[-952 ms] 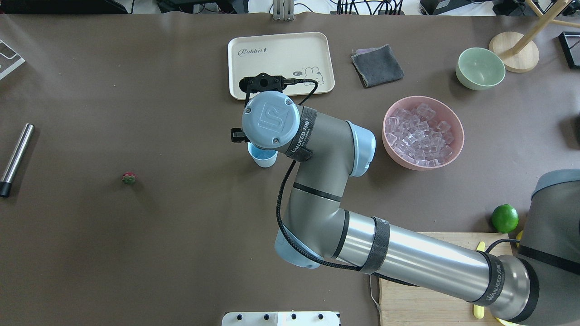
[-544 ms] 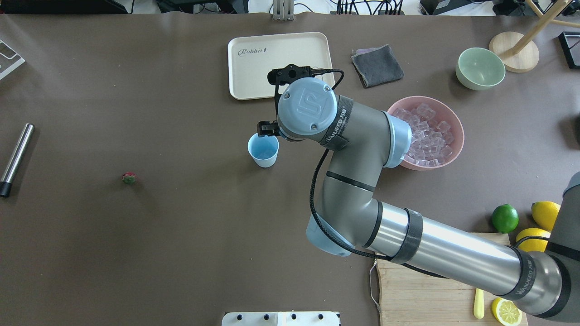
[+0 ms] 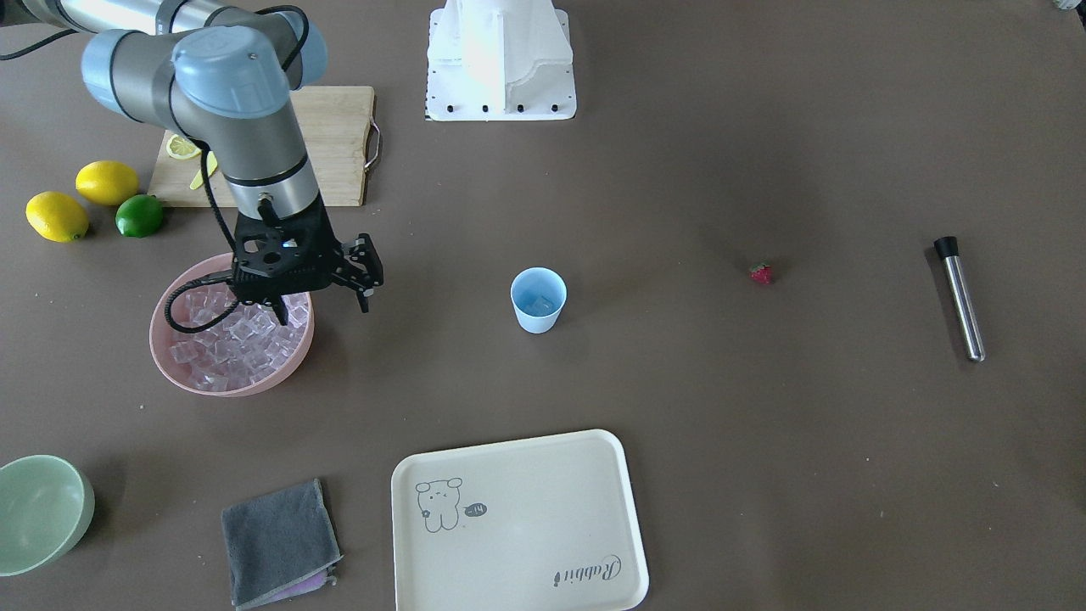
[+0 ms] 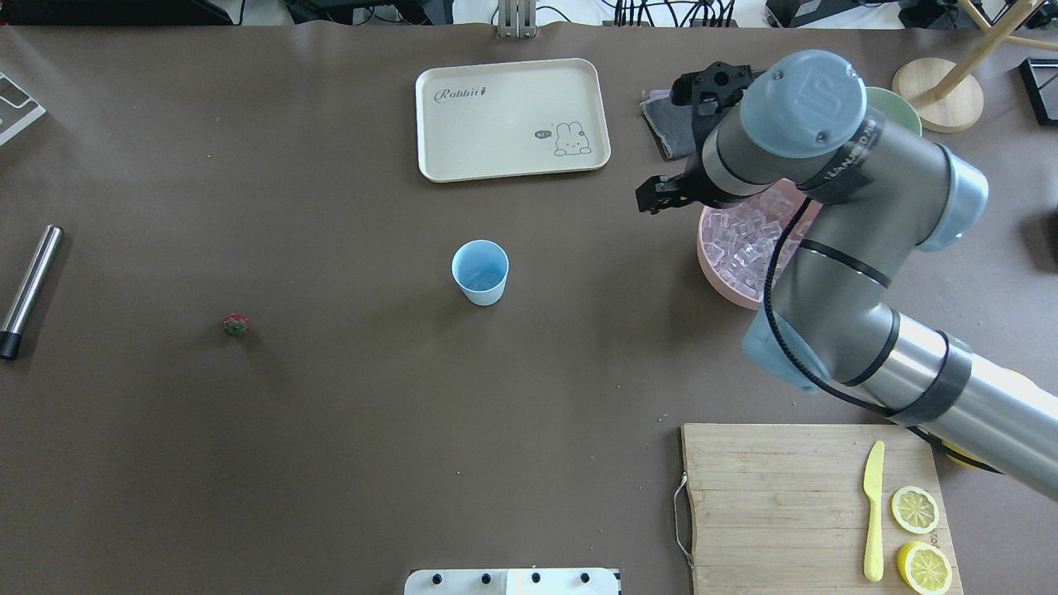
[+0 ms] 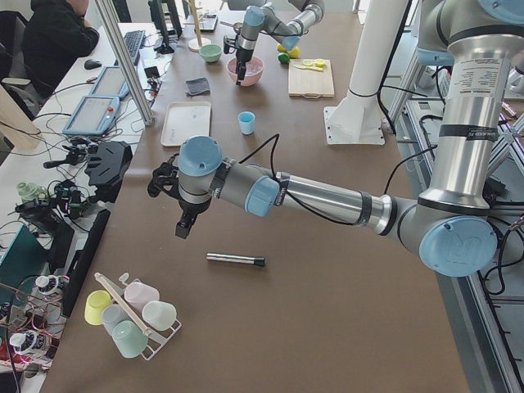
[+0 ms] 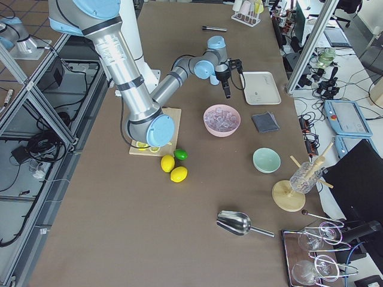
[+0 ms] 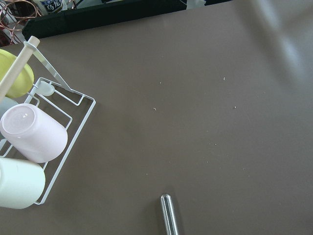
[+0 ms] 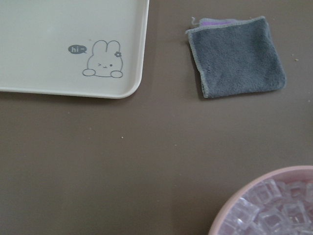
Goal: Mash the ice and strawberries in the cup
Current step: 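Lower the right gripper into the pink bowl and grasp an ice cube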
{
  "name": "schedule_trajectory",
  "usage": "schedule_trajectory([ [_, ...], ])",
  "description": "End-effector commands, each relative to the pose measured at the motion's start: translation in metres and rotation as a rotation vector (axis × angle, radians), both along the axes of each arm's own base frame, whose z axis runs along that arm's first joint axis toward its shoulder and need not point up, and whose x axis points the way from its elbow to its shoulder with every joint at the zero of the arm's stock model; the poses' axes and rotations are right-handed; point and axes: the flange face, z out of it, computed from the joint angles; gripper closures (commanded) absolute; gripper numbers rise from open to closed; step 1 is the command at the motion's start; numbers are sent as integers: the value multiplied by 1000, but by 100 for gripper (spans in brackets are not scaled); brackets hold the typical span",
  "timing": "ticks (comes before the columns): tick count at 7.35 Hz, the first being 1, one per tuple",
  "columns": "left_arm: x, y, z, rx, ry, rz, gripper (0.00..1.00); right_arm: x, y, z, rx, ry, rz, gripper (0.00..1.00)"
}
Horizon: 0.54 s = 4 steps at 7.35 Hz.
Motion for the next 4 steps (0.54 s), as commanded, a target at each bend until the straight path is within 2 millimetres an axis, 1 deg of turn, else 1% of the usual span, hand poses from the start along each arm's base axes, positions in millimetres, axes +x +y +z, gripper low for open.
schedule_trajectory([
  [1,1,-1,-1,1,0,1,2,49,-2,65,-15,82,-40,5],
  [2,0,-1,-3,4,0,-1,2,47,-4,87,6,134,-89,10],
  [4,0,-2,-4,6,1,-2,2,45,-3,92,3,143,-102,12],
])
